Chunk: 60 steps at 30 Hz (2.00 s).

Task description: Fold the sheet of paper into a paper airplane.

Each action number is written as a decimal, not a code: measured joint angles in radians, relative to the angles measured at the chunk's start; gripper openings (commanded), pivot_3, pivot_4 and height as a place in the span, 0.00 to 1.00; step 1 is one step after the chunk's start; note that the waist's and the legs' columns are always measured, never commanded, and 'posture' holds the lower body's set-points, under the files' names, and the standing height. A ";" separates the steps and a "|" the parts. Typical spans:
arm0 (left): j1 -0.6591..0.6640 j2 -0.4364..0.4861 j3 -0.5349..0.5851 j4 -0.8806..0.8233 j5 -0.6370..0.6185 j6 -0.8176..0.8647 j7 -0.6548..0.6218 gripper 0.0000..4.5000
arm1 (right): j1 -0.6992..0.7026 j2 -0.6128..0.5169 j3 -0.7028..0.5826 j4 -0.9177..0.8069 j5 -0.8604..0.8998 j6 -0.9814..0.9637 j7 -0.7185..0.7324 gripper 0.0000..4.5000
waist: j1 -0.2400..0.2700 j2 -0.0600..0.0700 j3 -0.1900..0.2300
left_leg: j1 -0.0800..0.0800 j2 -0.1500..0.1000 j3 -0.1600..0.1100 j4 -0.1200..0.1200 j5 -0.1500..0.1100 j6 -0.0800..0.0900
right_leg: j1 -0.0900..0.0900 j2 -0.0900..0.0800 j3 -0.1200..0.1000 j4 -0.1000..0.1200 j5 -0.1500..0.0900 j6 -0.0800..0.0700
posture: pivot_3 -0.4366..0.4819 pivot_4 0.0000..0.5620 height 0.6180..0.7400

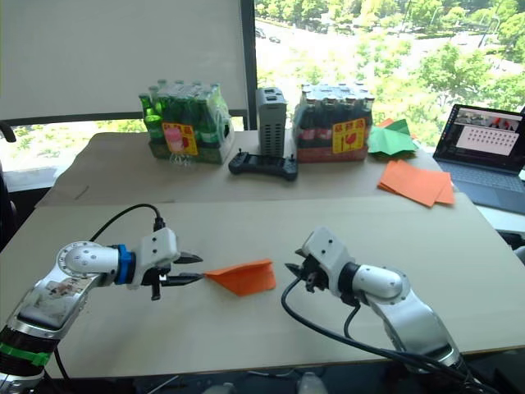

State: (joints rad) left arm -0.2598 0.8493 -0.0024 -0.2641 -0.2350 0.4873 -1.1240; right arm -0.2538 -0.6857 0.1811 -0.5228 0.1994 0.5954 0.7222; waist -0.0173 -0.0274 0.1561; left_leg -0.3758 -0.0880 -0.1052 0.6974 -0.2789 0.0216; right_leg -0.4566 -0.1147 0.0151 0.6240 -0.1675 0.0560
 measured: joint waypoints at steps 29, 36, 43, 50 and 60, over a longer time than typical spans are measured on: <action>0.088 -0.016 0.047 0.011 -0.068 0.008 0.084 0.42 | -0.180 0.119 0.236 0.341 -0.293 -0.449 0.163 0.01 | 0.003 0.000 0.000 | 0.001 0.000 0.000 -0.001 0.001 -0.001 | 0.000 0.000 0.001 0.000 0.000 -0.002 | 0.48 0.27 0.66; 0.105 -0.008 0.099 0.012 -0.127 0.020 0.072 0.42 | -0.094 0.080 0.236 0.196 -0.255 -0.360 0.234 0.01 | 0.004 0.000 0.000 | 0.001 0.000 0.000 -0.001 0.000 -0.001 | 0.000 0.000 0.001 0.000 0.000 -0.001 | 0.48 0.27 0.66; 0.101 -0.008 0.100 0.012 -0.154 0.044 0.079 0.42 | -0.079 0.080 0.240 0.160 -0.256 -0.299 0.234 0.01 | 0.003 0.000 0.000 | 0.002 0.000 0.000 -0.001 0.001 -0.002 | 0.000 0.000 0.000 0.001 0.000 -0.002 | 0.48 0.27 0.66; 0.064 -0.033 0.096 0.003 -0.182 0.067 0.093 0.12 | -0.079 0.090 0.241 0.159 -0.259 -0.277 0.226 0.20 | 0.004 0.000 0.000 | 0.002 0.000 0.000 -0.001 0.001 -0.002 | 0.000 0.000 0.000 0.001 0.000 -0.002 | 0.48 0.27 0.66; -0.049 -0.070 -0.037 0.048 -0.199 0.079 0.006 0.00 | -0.087 0.094 0.235 0.138 -0.254 -0.257 0.228 0.65 | 0.005 0.000 0.000 | 0.001 0.000 0.000 -0.002 0.001 -0.002 | 0.000 0.000 0.000 0.000 0.000 -0.002 | 0.48 0.27 0.66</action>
State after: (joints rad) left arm -0.3090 0.7790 -0.0396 -0.2157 -0.4344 0.5665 -1.1177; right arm -0.3404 -0.5920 0.4159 -0.3851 -0.0546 0.3385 0.9499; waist -0.0123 -0.0276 0.1563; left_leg -0.3743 -0.0879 -0.1050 0.6958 -0.2781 0.0198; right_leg -0.4564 -0.1147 0.0155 0.6244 -0.1675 0.0543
